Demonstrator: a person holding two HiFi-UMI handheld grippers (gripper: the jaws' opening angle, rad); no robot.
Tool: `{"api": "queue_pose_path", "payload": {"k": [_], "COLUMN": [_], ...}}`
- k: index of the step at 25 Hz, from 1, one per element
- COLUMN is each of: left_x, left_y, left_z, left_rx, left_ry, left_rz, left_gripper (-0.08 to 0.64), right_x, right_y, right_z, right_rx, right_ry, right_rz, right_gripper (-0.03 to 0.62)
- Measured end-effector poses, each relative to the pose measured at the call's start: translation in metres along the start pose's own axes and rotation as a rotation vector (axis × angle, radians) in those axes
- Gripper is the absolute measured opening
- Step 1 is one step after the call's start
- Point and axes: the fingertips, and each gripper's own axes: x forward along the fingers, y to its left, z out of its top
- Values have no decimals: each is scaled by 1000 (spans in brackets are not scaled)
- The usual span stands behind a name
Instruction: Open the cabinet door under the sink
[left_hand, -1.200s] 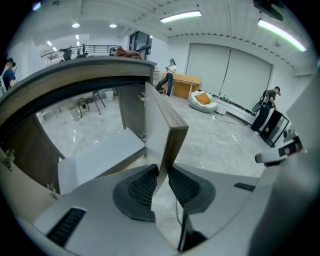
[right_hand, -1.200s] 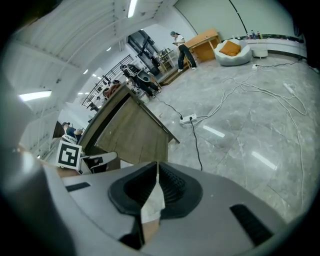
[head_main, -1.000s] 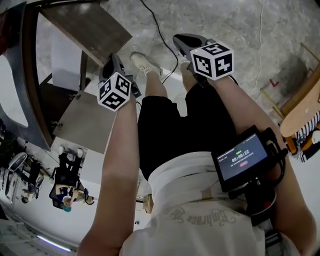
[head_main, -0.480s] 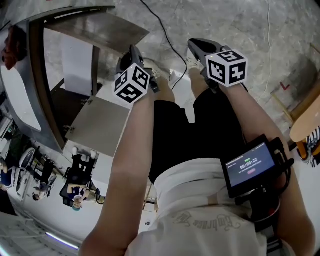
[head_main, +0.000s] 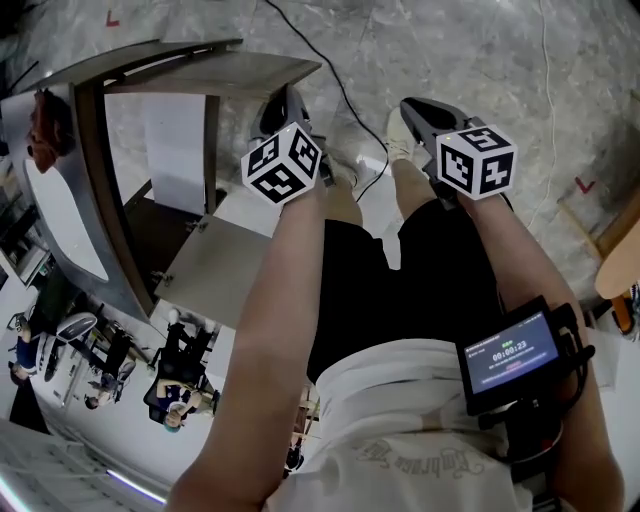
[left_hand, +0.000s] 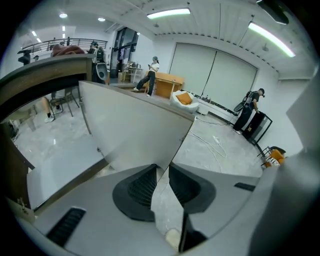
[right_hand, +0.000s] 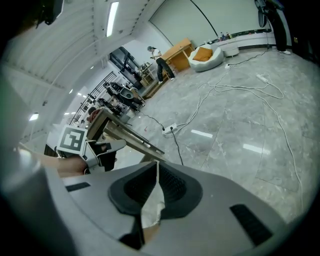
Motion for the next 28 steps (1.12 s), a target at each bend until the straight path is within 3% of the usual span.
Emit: {"api": "queue_pose_path", "payload": {"k": [5,11,19,28], "left_x": [8,15,8,-9], "left_y": [-30,-35,-25,-33], "left_z": [27,26,29,7], "left_rx": [5,6,50,143], "left_ry": [-3,-5,-7,5], "left_rz": [-11,-10,-58,-196], "left_gripper": [86,91,91,152], "right_x": [-26,-27,-28,-25], "right_y": [-18,-31,-8,3], "right_z": [21,19,10,-1], "right_rx": [19,29,-22,-124], "right_ry": [-22,-31,6,72], "right_rz": [-30,-25,-7,34], "right_gripper": [26,26,26,26]}}
